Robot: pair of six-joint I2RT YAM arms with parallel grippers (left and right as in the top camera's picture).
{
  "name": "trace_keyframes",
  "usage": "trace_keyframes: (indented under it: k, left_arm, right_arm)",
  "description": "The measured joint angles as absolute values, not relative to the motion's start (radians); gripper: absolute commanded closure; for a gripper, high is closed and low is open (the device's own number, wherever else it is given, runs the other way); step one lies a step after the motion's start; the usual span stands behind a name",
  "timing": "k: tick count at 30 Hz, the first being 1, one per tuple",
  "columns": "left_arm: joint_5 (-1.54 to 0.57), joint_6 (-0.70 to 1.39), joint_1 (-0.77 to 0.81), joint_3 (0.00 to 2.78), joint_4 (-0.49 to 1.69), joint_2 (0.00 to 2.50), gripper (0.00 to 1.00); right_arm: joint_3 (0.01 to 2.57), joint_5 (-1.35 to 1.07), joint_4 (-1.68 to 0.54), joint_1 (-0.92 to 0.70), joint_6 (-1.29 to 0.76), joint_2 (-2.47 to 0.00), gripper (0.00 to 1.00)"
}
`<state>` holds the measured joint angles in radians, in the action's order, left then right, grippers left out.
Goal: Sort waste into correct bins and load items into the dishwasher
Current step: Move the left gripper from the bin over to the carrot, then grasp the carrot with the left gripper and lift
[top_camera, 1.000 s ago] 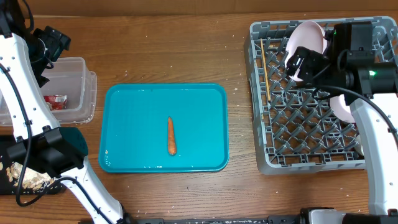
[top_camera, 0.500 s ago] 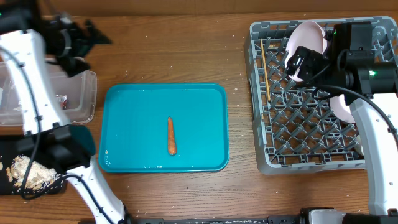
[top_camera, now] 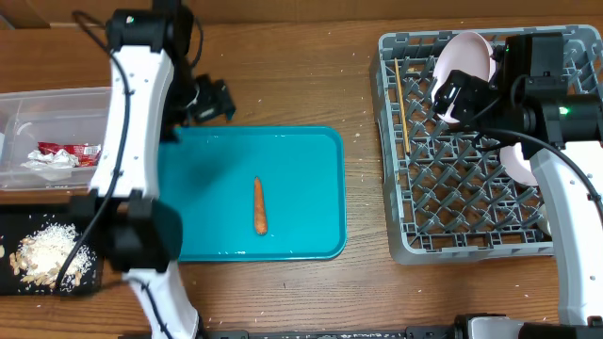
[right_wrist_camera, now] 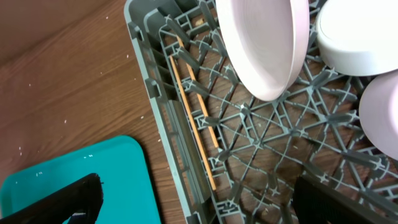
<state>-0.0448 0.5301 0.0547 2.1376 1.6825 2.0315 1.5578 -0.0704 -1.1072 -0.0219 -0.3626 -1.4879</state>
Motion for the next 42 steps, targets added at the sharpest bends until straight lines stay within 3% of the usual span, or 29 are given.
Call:
trace_keyframes:
  k: [7,8,10,11,12,15,18,21,23,27,42]
  left_arm:
    - [0.133,0.752,0.053,1.909,1.693,1.786,0.00]
    - [0.142,0.764,0.053,1.898,1.685,1.794,0.10]
    - [0.133,0.771,0.053,1.888,1.669,1.810,0.19]
    - [0.105,0.751,0.053,1.885,1.655,1.815,0.18]
    - [0.065,0.724,0.053,1.884,1.637,1.818,0.10]
    - [-0.044,0.637,0.079,1.883,1.619,1.819,0.08]
    - [-0.087,0.596,0.151,1.855,1.614,1.819,0.07]
    - [-0.079,0.595,0.243,1.774,1.556,1.819,0.14]
    - [-0.058,0.600,0.307,1.697,1.482,1.819,0.00]
    - [-0.028,0.603,0.384,1.581,1.365,1.825,0.00]
    - [-0.113,0.512,0.387,1.245,1.020,1.827,0.06]
  right_arm:
    - [1.558,-0.070,-1.107,-0.022,-0.363,-1.488,0.00]
    - [1.558,-0.070,-1.107,-0.022,-0.363,-1.488,0.00]
    - [1.558,-0.070,-1.107,-0.022,-0.363,-1.488,0.00]
    - [1.558,-0.070,-1.108,-0.022,-0.363,-1.488,0.00]
    - [1.558,-0.070,-1.108,-0.022,-0.363,-1.488,0.00]
    - [1.558,-0.070,-1.107,-0.022,-0.363,-1.488,0.00]
    - [1.558,-0.070,-1.107,-0.022,-0.363,-1.488,0.00]
    - [1.558,-0.070,-1.107,-0.022,-0.363,-1.488,0.00]
    - [1.558,-0.070,-1.108,-0.022,-0.363,-1.488,0.00]
    - [1.558,-0.070,-1.107,-0.022,-0.363,-1.488,0.00]
    - [1.558,-0.070,-1.107,-0.022,-0.365,-1.488,0.00]
